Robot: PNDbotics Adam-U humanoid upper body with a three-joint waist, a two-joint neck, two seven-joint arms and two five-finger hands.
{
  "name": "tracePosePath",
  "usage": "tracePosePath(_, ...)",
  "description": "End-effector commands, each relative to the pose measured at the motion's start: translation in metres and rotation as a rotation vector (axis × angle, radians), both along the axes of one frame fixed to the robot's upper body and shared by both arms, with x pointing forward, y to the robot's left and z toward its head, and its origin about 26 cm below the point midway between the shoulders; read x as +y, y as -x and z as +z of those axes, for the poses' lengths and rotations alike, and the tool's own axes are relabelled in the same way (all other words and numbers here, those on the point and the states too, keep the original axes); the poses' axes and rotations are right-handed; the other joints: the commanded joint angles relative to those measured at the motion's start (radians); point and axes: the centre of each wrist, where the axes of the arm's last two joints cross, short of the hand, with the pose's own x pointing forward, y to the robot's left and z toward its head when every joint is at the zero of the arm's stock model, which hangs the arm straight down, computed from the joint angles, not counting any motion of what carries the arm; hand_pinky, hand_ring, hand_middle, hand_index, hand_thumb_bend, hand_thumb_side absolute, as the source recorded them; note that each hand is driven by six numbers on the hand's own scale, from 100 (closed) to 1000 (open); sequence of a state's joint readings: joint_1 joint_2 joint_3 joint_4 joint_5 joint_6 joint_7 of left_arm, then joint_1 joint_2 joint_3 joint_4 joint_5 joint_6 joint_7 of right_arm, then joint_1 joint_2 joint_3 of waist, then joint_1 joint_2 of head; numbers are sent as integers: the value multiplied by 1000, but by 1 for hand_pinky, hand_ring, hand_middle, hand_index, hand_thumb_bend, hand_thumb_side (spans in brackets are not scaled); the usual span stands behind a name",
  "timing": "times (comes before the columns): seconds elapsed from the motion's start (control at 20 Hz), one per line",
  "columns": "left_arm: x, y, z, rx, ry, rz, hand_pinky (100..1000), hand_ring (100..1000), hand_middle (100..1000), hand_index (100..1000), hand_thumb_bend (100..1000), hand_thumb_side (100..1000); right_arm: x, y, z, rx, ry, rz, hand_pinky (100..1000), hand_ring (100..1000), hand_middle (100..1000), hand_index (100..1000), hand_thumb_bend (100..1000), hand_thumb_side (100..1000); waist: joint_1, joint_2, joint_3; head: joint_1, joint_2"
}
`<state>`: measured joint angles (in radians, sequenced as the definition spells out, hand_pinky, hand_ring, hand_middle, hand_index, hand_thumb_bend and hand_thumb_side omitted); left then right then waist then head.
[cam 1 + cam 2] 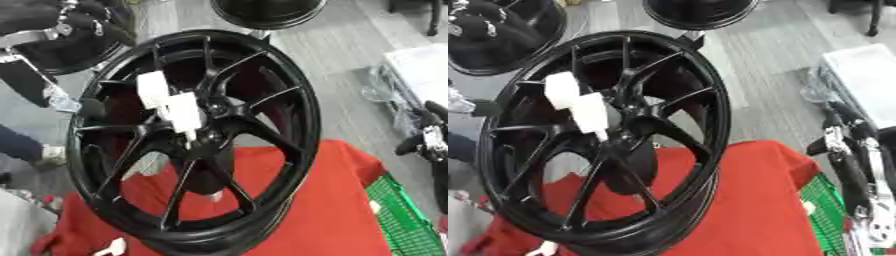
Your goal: Pull the pin out of the wheel hub.
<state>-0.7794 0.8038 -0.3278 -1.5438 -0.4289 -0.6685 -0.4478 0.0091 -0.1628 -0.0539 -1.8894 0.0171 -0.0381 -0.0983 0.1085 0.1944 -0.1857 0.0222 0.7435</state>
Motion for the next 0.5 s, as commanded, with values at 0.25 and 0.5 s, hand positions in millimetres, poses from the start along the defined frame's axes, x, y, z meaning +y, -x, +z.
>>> tracePosePath(0.25, -10, -17, -3, -8, -205, -59, 625, 517, 762, 870, 496, 726, 0, -1, 5, -14, 23, 18, 439, 426, 810, 883, 100, 659, 2, -12, -7, -5, -19)
tracePosePath(0.5, -14, -24, -8, -13, -244, -45, 623, 513, 756, 863, 494, 762, 0, -1, 5, -14, 26, 19, 440, 426, 810, 883, 100, 659, 4, -10, -12, -6, -23)
